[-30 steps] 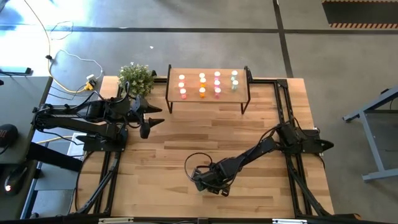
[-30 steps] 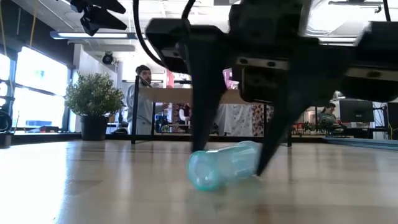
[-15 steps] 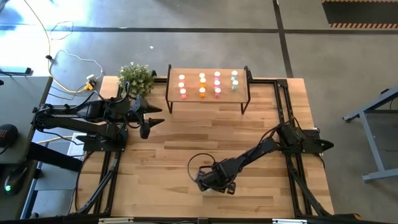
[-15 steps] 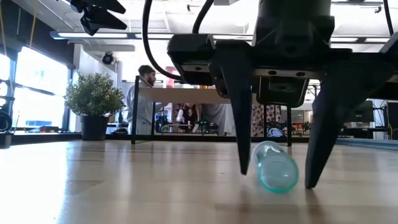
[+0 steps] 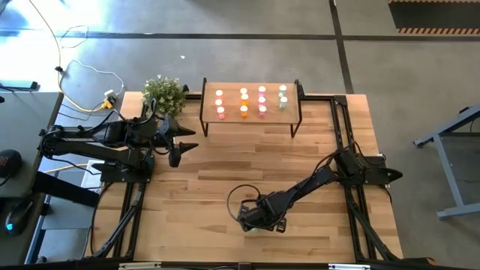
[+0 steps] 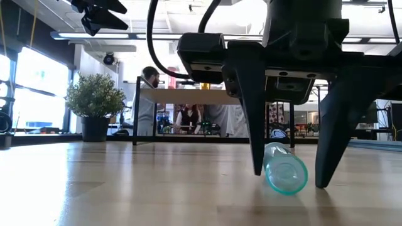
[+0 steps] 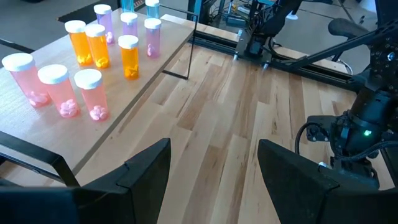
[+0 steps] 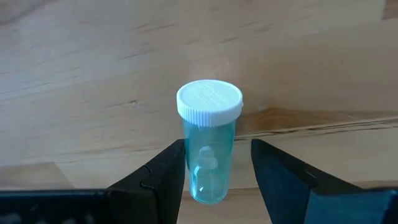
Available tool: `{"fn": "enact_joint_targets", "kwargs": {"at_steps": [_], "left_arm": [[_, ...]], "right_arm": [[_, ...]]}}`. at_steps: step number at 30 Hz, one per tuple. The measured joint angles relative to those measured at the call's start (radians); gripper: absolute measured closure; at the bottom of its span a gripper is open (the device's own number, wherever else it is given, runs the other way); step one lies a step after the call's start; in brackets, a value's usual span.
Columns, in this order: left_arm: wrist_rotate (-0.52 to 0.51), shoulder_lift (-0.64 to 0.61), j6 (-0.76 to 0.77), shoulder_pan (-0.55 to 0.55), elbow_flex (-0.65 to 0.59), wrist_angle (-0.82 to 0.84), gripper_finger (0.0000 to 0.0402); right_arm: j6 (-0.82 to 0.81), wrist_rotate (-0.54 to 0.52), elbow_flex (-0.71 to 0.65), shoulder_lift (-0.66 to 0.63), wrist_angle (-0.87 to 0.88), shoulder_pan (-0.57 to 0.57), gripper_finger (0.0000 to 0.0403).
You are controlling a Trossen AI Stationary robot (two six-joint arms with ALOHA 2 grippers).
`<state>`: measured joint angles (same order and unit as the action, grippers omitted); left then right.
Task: Pick and place medicine bottles onto shelf by color
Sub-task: Put the blue pill bottle on the shelf aligned with the other blue pill bottles
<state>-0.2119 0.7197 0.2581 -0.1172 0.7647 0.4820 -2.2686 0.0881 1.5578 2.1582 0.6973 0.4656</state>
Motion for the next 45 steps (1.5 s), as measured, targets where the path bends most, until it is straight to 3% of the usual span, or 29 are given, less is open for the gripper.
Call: {"fn": "enact_joint_targets", "kwargs": {"at_steps": [15,25,31,37,45], "left_arm": [[0.0,0.0,0.0,0.0,0.0,0.0,0.017],[0.0,0.0,0.0,0.0,0.0,0.0,0.017],[0.0,0.0,0.0,0.0,0.0,-0.002,0.017],[0.001,0.0,-0.013,0.0,0.0,-0.007,0.017],[0.002,0.0,-0.08,0.0,0.0,-0.017,0.017]], "right_arm": [[0.029,-0.025,0.0,0.0,0.006,0.0,0.0305],[0.086,-0.07,0.023,0.004,0.027,0.001,0.0313],[0.178,-0.346,0.14,0.006,0.097,0.003,0.0313],[0.209,-0.73,0.234,0.005,0.179,0.007,0.0313],[0.277,-1.024,0.337,0.005,0.347,-0.032,0.0313]]}}
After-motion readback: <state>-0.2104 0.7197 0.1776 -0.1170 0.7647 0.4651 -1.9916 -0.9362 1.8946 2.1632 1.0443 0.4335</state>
